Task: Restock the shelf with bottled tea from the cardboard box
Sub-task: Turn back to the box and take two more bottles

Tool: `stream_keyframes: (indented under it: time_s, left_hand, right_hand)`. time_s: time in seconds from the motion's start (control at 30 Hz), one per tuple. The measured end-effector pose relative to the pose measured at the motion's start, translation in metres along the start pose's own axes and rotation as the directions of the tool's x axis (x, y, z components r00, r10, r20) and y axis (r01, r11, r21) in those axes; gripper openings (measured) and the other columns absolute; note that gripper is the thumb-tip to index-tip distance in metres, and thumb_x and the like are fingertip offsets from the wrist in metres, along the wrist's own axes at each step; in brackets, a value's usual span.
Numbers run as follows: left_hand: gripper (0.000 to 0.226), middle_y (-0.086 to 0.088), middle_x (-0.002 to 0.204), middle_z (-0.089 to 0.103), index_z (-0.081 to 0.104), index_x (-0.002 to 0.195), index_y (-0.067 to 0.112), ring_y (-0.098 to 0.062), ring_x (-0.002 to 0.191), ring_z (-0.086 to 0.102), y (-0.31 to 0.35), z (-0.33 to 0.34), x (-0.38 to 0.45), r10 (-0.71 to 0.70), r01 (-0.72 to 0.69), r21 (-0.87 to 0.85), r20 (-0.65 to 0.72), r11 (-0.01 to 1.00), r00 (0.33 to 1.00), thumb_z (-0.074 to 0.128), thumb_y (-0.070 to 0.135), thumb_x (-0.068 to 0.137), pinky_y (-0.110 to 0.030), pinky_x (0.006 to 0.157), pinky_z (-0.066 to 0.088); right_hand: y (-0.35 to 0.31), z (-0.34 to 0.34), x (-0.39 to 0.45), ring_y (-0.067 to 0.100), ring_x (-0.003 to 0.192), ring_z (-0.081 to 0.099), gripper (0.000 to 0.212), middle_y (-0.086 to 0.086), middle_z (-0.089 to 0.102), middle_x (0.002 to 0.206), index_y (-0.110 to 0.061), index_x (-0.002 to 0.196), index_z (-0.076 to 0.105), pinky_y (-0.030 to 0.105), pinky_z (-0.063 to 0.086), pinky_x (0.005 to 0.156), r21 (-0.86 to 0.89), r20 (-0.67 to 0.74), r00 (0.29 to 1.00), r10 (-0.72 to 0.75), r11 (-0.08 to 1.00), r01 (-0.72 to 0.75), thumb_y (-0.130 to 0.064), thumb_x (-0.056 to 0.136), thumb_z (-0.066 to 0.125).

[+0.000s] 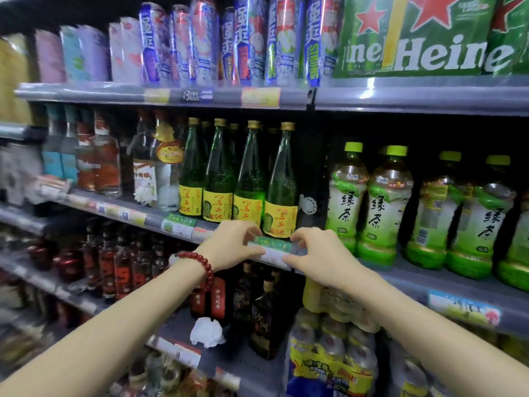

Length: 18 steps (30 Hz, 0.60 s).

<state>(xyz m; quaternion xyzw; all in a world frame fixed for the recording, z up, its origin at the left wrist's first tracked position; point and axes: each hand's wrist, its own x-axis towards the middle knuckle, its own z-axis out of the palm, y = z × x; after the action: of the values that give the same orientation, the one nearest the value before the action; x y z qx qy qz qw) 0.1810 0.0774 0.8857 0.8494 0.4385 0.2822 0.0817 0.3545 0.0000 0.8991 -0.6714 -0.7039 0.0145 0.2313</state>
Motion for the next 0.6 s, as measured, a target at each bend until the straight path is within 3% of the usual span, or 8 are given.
stream_keyframes:
  time_s: [0.17,0.23,0.3,0.47,0.6]
  left_hand:
    - [0.04,-0.007,0.113,0.069,0.064,0.114,0.01,-0.019,0.106,0.064,-0.055,-0.017,-0.047,-0.209,0.207,0.112,0.004,0.972,0.978,0.069,0.032,0.081,-0.028,0.091,0.048]
    - [0.042,-0.008,0.113,0.069,0.064,0.114,0.009,-0.02,0.106,0.064,-0.074,-0.019,-0.069,-0.319,0.317,0.146,-0.015,0.937,0.948,0.069,0.034,0.08,-0.028,0.092,0.048]
    - [0.043,-0.008,0.112,0.069,0.064,0.114,0.01,-0.021,0.105,0.063,-0.09,-0.016,-0.089,-0.422,0.417,0.187,-0.014,0.889,0.906,0.068,0.036,0.081,-0.028,0.09,0.048]
    - [0.039,-0.009,0.108,0.069,0.064,0.109,0.007,-0.024,0.101,0.063,-0.117,0.006,-0.137,-0.627,0.607,0.262,-0.011,0.75,0.779,0.065,0.036,0.083,-0.026,0.081,0.046]
    - [0.034,-0.012,0.102,0.069,0.065,0.1,0.005,-0.028,0.098,0.064,-0.144,0.041,-0.17,-0.748,0.714,0.27,0.033,0.645,0.663,0.067,0.034,0.082,-0.03,0.077,0.047]
  right_hand:
    - [-0.039,0.056,0.028,0.029,0.111,0.058,0.049,0.01,0.064,0.118,-0.013,0.124,0.059,0.031,0.046,0.08,0.064,0.143,0.976,-0.165,0.986,0.157,-0.042,0.084,0.064]
    - [-0.052,0.08,0.034,0.026,0.111,0.06,0.051,0.01,0.065,0.12,-0.012,0.126,0.058,0.032,0.048,0.084,0.114,0.204,0.952,-0.23,0.971,0.21,-0.04,0.084,0.064]
    - [-0.063,0.103,0.04,0.027,0.111,0.06,0.05,0.01,0.065,0.119,-0.011,0.127,0.057,0.037,0.051,0.089,0.152,0.262,0.924,-0.278,0.958,0.245,-0.038,0.085,0.064]
    - [-0.078,0.168,0.047,0.03,0.101,0.063,0.054,0.015,0.062,0.12,-0.006,0.129,0.053,0.041,0.055,0.086,0.223,0.443,0.817,-0.369,0.928,0.298,-0.039,0.087,0.062]
    - [-0.081,0.223,0.044,0.033,0.098,0.066,0.045,0.016,0.067,0.106,0.0,0.12,0.058,0.042,0.055,0.083,0.294,0.54,0.725,-0.427,0.903,0.313,-0.032,0.089,0.062]
